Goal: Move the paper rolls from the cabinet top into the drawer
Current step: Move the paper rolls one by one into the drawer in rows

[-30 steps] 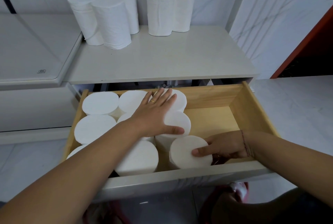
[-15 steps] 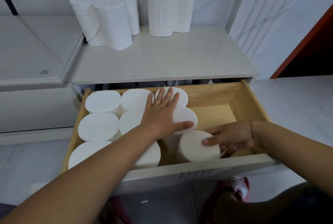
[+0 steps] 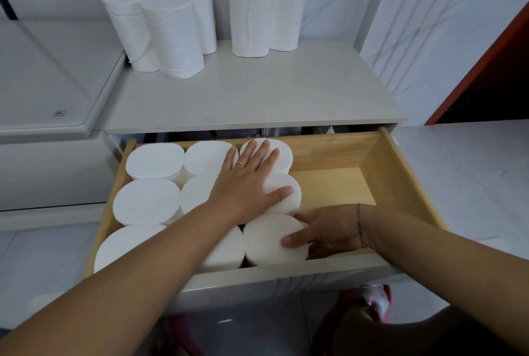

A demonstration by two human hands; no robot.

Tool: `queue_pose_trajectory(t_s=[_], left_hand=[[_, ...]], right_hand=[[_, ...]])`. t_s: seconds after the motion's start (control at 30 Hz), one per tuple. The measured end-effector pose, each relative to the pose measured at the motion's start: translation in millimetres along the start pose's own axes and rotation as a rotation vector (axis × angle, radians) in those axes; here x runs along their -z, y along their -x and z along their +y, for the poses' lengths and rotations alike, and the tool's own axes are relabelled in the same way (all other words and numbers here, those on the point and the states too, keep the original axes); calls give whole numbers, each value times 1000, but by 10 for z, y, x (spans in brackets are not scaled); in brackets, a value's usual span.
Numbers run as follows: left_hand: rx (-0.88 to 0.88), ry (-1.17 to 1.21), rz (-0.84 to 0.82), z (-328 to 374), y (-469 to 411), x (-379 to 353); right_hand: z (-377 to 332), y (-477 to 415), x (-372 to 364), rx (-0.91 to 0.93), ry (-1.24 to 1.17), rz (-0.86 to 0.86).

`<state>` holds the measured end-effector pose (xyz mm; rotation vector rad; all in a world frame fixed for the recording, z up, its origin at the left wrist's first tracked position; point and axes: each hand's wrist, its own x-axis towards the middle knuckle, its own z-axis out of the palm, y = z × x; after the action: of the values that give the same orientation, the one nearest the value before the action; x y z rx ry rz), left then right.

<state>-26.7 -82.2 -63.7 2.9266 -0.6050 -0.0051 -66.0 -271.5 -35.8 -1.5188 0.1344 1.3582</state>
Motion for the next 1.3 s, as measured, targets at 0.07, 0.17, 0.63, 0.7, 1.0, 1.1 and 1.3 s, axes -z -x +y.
queue_pose_trajectory(t_s=[0.07, 0.17, 0.63, 0.7, 1.0, 1.1, 1.3], left_hand=[[5, -6, 6, 0, 10, 2], [14, -7, 13, -21, 30, 1], [116, 74, 167, -585, 50, 536], [168, 67, 175, -795, 45, 605], [346, 75, 209, -1490, -120, 549], [349, -6, 253, -1552, -166, 474], [323, -59, 334, -1560, -140, 375]], right_hand=[[-4, 15, 26, -1, 9, -21], [-30, 59, 103, 49, 24, 59], [-1407, 54, 165, 760, 481, 1011], [-1674, -207, 121, 822, 429, 964], [-2854, -1363, -56, 955, 342, 860], [-3127, -1589, -127, 1011, 297, 894], [-3327, -1811, -123, 1044, 257, 1001]])
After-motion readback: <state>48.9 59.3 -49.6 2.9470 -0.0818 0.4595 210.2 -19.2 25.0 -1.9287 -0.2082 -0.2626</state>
